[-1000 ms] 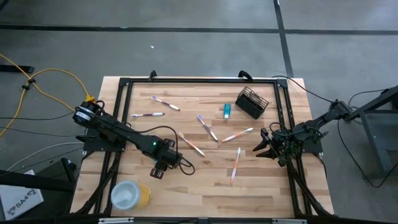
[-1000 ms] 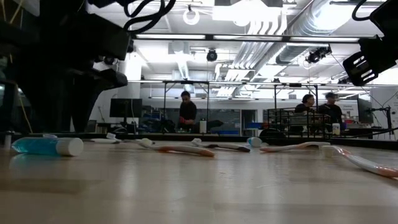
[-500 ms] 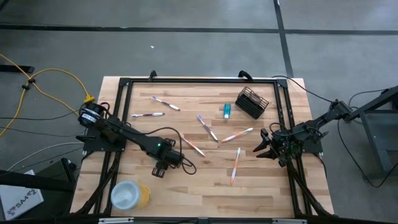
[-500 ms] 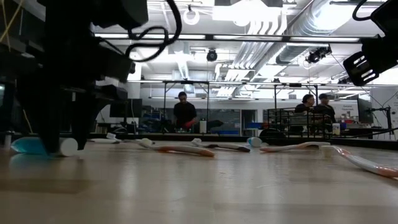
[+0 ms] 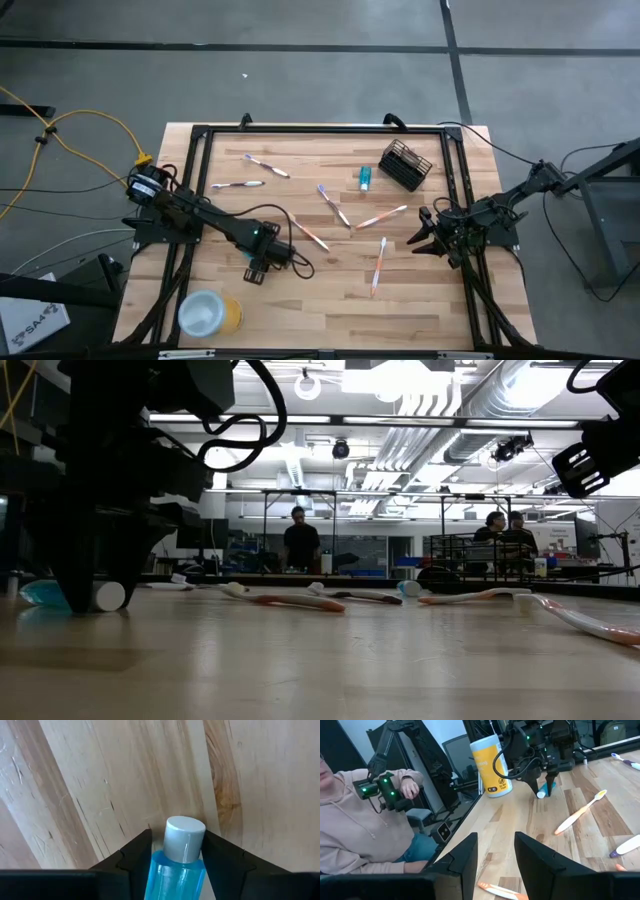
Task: Pick & Place toothbrushing station
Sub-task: Put the bottom blue mouthwash bottle into the middle of the black mesh organizer
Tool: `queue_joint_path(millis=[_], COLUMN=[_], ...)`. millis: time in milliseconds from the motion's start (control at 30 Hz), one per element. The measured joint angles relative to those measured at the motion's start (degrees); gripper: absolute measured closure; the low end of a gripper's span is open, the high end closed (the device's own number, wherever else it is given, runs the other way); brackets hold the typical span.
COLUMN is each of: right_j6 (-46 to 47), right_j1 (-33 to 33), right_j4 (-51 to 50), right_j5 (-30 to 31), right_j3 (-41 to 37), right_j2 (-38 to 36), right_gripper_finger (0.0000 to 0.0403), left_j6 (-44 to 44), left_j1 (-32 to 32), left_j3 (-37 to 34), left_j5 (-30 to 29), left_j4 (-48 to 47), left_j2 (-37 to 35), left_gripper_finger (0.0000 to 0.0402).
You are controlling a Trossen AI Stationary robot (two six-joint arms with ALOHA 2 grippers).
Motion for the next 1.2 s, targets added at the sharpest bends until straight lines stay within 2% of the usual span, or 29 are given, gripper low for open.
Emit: queue_joint_path(millis=[367,1200], right_j6=[0.0,0.0], right_j1=[0.0,0.0], right_j4=[0.0,0.0], right_j5=[0.1,0.2], right_j3=[0.0,0.0], right_j2=[0.0,0.0], right_gripper_finger=[0.0282,0.0282], left_j6=[-2.3,-2.7], left_j1=[-0.1,-1.3], left_j3=[-0.1,-0.2], left_j5=[0.0,-0.2], left_j4=[0.5,2.0], left_j2=[0.0,0.0], left_gripper_finger=[0.0315,0.0315])
